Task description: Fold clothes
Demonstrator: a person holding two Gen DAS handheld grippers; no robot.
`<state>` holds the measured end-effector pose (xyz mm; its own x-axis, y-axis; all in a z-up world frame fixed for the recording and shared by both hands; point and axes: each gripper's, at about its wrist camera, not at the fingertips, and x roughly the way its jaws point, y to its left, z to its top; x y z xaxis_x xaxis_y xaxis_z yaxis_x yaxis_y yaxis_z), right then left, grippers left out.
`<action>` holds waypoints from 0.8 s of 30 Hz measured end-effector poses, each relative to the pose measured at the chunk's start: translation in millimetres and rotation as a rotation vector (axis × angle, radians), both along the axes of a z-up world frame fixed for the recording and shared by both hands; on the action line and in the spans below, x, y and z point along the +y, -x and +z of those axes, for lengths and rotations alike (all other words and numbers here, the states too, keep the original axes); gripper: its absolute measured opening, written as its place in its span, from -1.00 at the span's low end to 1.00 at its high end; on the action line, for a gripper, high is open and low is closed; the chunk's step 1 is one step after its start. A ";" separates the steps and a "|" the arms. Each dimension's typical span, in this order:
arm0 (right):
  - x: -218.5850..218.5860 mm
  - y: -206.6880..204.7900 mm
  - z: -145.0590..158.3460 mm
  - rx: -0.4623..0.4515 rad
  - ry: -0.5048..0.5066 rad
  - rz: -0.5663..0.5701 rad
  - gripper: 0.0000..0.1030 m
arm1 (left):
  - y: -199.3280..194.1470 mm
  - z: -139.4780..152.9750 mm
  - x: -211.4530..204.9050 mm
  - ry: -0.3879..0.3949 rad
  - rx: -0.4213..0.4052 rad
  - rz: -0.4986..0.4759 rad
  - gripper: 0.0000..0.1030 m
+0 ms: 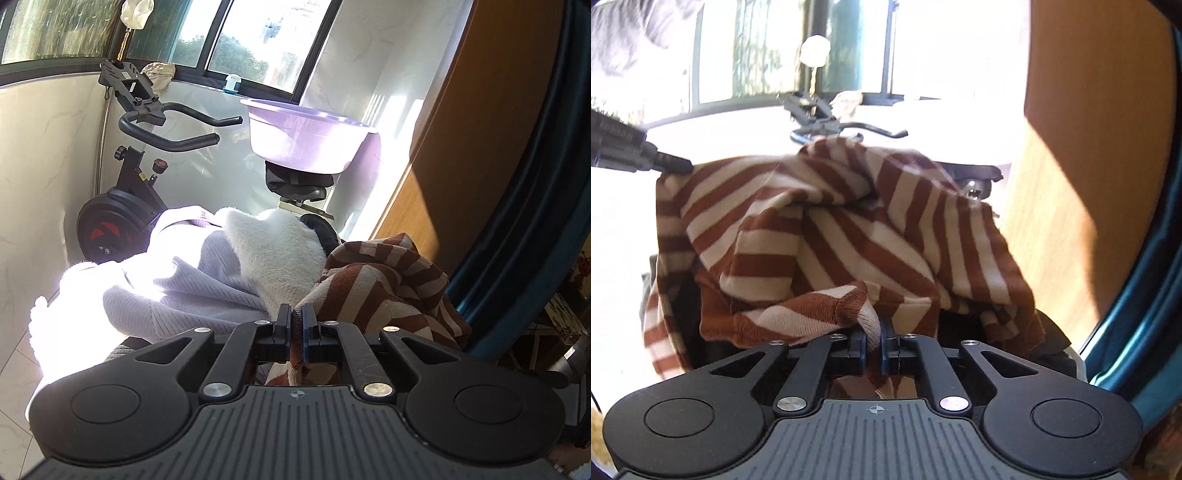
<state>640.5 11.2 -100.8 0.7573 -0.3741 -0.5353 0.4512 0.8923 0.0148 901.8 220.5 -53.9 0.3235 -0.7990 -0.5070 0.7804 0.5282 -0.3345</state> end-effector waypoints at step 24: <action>-86.8 19.2 6.1 -0.217 -0.275 -0.348 -0.88 | 103.9 -69.3 -54.8 -0.456 -0.769 -0.374 0.31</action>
<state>621.3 -75.6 -94.7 0.7177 -0.4915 -0.4932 0.6820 0.6391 0.3555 797.9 165.7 -123.2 0.4615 -0.6964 -0.5496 0.8440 0.1540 0.5137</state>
